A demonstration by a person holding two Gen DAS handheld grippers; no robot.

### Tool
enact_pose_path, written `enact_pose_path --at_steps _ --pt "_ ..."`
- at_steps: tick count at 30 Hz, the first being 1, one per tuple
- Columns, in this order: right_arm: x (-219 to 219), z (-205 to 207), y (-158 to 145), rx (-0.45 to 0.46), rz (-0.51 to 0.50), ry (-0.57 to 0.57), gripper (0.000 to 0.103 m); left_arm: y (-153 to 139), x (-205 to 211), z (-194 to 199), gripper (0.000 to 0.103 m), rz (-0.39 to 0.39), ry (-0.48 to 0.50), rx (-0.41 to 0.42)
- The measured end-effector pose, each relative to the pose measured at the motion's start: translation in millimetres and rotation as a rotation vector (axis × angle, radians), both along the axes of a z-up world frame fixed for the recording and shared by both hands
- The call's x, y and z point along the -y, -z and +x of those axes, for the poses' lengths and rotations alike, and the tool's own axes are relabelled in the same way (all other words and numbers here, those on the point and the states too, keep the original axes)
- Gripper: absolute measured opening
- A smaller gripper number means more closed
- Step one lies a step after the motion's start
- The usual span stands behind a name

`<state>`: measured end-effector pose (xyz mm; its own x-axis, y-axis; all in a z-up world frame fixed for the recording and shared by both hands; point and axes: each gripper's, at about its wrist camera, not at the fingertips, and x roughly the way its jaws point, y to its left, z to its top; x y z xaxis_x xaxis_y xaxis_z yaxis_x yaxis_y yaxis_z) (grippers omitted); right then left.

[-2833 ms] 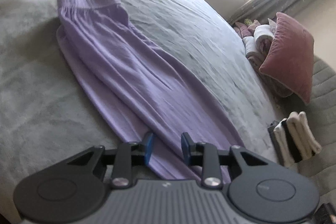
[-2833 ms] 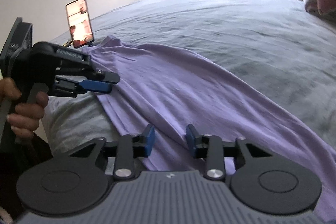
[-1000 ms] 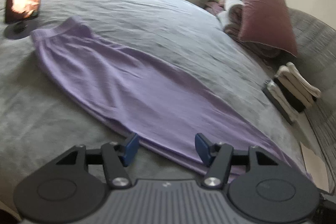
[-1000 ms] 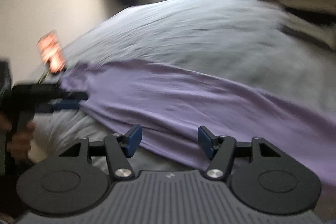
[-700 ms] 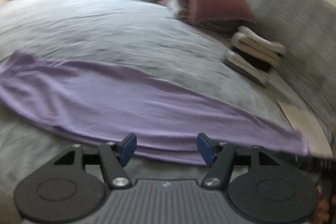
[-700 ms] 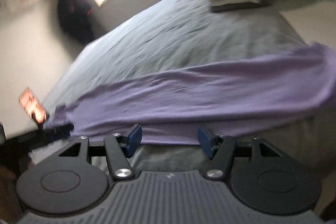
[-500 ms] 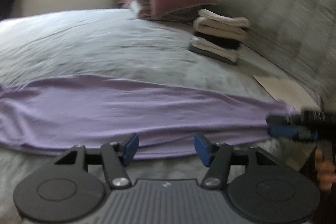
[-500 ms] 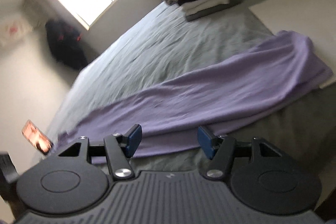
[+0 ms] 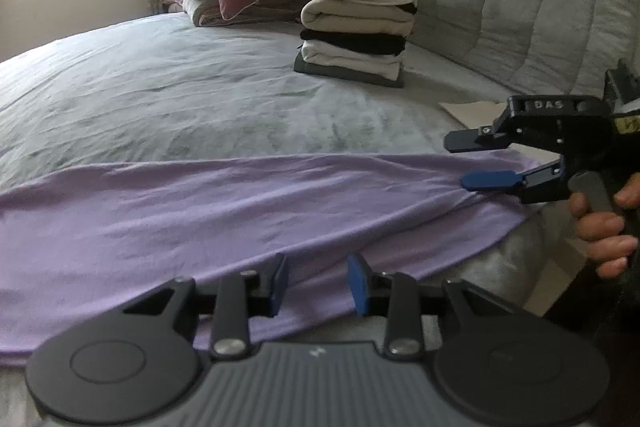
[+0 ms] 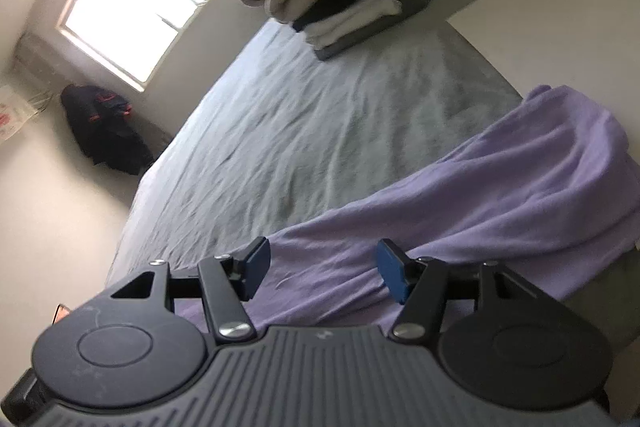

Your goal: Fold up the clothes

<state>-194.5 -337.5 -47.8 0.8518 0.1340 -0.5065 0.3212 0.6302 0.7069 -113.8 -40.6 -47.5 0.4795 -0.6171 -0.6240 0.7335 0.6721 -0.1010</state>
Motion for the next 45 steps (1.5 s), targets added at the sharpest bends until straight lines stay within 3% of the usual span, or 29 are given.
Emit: enact_pose_path --at_steps 3,6,13,18,20,24,28,33,40,45 --pt "-1 -5 -1 0.008 -0.023 -0.010 0.063 4 6 3 0.032 0.007 0.016 -0.006" --pt "-10 -9 -5 -0.004 -0.141 -0.078 0.063 8 12 4 0.032 0.031 0.051 0.008" --pt "-55 -8 -14 0.004 -0.665 -0.406 0.062 8 13 7 0.032 0.033 0.092 0.005" --pt "-92 -5 0 -0.016 -1.034 -0.595 0.052 8 12 8 0.036 0.030 0.125 0.002" --pt "-100 -5 5 -0.019 -1.135 -0.612 0.050 8 12 9 0.039 0.029 0.143 0.000" --pt "-111 1 10 -0.018 -1.256 -0.617 0.030 8 13 7 0.040 0.033 0.162 0.007" --pt "-114 1 7 0.003 -1.267 -0.610 0.016 8 13 7 0.040 0.035 0.165 0.011" --pt "-101 9 -4 0.004 -1.118 -0.567 0.003 8 13 6 0.039 0.035 0.156 0.021" --pt "-91 12 -13 0.004 -0.998 -0.557 0.000 5 8 12 0.008 0.013 0.075 0.025" --pt "-89 13 -12 -0.008 -0.965 -0.558 0.001 6 1 20 0.004 -0.021 0.020 0.003"
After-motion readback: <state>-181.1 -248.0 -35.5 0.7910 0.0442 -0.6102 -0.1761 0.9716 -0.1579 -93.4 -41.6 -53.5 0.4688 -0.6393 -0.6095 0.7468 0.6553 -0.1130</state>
